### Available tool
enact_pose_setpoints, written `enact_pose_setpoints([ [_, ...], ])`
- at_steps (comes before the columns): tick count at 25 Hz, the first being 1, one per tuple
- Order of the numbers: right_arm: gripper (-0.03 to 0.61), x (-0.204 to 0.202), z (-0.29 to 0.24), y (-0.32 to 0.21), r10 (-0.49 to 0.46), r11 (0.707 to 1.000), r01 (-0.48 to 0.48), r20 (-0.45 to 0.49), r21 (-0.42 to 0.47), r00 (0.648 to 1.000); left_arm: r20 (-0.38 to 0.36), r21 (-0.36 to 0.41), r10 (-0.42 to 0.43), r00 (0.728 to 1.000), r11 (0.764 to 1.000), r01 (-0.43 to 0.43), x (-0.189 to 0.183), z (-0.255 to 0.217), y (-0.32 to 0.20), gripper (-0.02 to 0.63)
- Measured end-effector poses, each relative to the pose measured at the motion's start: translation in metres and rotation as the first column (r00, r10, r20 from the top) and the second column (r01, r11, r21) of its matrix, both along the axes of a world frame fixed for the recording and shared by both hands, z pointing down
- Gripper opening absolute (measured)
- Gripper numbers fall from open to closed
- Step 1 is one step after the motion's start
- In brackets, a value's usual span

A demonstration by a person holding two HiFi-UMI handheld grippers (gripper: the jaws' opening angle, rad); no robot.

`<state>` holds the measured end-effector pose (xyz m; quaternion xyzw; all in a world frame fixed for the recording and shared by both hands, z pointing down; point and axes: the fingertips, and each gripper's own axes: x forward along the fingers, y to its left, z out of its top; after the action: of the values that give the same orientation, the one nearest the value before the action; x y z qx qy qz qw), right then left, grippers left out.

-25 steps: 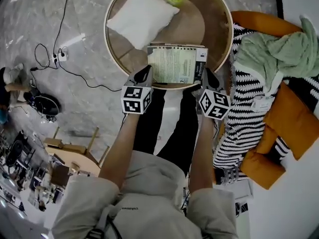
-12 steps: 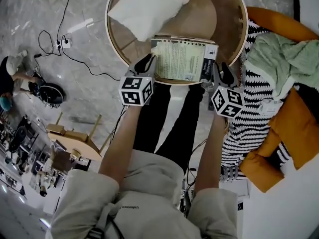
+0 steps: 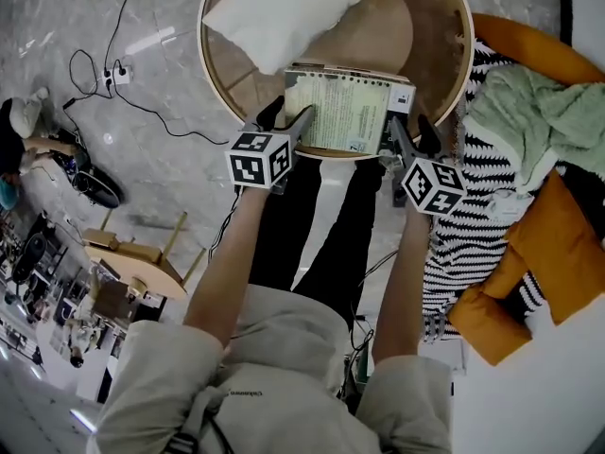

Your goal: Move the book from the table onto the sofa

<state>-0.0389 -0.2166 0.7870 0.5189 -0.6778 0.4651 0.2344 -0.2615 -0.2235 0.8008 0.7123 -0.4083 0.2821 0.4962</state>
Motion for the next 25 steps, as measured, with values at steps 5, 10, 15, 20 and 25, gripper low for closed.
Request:
enact_pose_setpoints([
  [5, 0.239, -0.008, 0.012, 0.008, -0.009, 0.999, 0.011, 0.048, -0.047, 0.999, -0.013, -0.050, 0.001, 1.000, 0.999, -0.002, 0.005, 0.011, 0.002, 0.291],
  [10, 0.213, -0.023, 0.008, 0.007, -0.013, 0.999, 0.014, 0.034, -0.033, 0.999, -0.035, -0.063, 0.000, 0.999, 0.998, -0.002, 0.014, 0.008, 0.002, 0.299],
  [15, 0.213, -0.022, -0.014, 0.007, 0.020, 1.000, -0.020, 0.007, -0.010, 1.000, -0.006, -0.033, 0.018, 1.000, 0.999, -0.018, 0.017, -0.014, 0.004, 0.313],
  [20, 0.215, -0.023, -0.050, 0.004, 0.021, 1.000, -0.021, -0.031, 0.009, 0.999, 0.013, -0.010, 0.020, 1.000, 1.000, -0.020, 0.016, -0.045, 0.000, 0.313],
  [25, 0.215, -0.022, -0.098, 0.007, 0.074, 0.996, -0.070, -0.086, 0.053, 0.994, 0.009, 0.020, 0.062, 0.998, 0.998, -0.062, 0.020, -0.090, -0.008, 0.313],
])
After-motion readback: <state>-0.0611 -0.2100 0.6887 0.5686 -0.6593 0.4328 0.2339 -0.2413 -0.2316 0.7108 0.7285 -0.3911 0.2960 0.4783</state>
